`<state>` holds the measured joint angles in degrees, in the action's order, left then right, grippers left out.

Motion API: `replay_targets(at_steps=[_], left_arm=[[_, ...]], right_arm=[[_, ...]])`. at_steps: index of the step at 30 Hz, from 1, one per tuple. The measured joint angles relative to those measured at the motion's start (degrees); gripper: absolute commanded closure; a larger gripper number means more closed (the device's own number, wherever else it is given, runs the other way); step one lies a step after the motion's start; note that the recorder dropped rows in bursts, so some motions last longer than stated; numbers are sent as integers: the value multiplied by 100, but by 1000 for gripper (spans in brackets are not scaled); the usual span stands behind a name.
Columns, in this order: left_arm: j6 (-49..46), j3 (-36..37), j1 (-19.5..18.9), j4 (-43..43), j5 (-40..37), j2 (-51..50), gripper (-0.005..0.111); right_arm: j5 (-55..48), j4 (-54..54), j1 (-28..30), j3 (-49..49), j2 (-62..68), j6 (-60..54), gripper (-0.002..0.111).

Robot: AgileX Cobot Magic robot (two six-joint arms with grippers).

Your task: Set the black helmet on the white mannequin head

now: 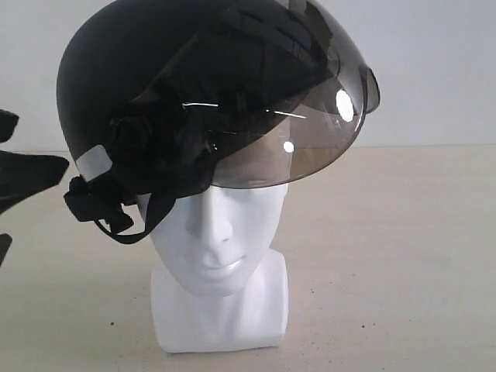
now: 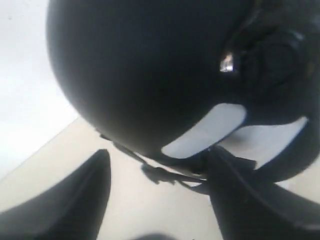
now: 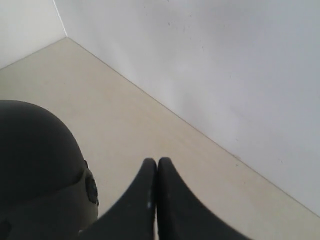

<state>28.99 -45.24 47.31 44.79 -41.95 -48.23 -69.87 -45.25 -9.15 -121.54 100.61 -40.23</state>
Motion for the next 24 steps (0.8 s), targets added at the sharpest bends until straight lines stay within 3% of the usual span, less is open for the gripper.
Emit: replay_targets(at_steps=[4,7,11,12,18,24], left_arm=[[477,0,0,523,-320,0,52],[970,0,0,840,-388,0,61],[1523,-66,0,1491,-393,0,98],[1630,-99,0,1656,-393,0,102],[2140,-517,-136,2325,-268,0,102],[2138,-1095,-540,2301,324,-238,102]], right_arm=[[-23,58,59,0,91,-11,108],[-23,71,245,0,91,-11,108],[-9,-9,616,64,55,-206,108],[-11,-101,694,133,25,-276,108],[-5,-1141,1231,1359,-56,-1160,108],[-5,-2043,1541,2348,154,-1842,108]])
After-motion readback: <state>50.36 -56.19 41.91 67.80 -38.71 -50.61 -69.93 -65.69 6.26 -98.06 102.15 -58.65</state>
